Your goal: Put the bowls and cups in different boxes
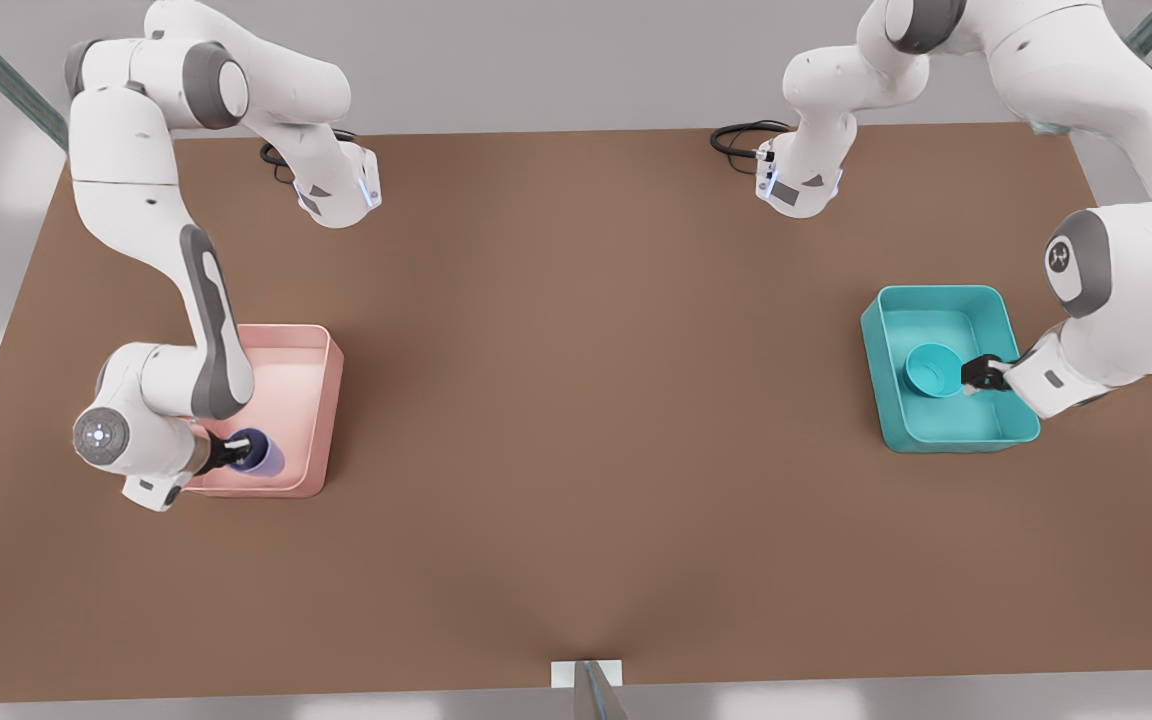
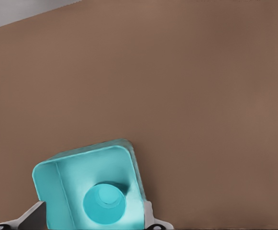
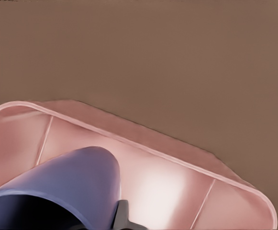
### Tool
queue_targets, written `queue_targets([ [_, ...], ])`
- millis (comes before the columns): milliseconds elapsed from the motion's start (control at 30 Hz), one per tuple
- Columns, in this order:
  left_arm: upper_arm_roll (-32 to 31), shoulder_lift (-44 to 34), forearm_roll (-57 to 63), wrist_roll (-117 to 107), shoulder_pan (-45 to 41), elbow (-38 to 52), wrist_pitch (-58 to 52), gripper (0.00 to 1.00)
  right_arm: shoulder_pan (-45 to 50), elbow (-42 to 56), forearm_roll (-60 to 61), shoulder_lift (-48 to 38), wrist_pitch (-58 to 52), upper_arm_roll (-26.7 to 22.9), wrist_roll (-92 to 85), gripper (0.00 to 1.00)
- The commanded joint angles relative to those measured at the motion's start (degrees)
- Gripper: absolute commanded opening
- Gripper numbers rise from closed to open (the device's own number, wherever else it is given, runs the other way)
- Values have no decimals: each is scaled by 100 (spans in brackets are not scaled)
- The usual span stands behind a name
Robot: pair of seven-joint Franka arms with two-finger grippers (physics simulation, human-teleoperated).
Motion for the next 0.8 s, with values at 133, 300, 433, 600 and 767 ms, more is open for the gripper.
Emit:
queue_targets([
  [133, -139, -205, 12, -1250, -204, 82, -1018, 100, 0, 43, 69, 144, 552, 20, -2001, 100],
  [300, -262, -248, 3, -1232, -221, 189, -1054, 100, 18, 70, 69, -14, 307, 73, -2001, 100],
  [433, -341, -248, -6, -1223, -221, 180, -1063, 100, 123, 1378, 139, -603, -2443, 126, -1396, 99],
  [600, -341, -248, 3, -1223, -213, 180, -1195, 100, 1046, 2636, -625, -1561, -4958, 117, 1567, 100],
  [767, -341, -248, 3, -1223, -204, 180, -1195, 100, 879, 1696, -318, -2396, -4580, 135, 2262, 100],
])
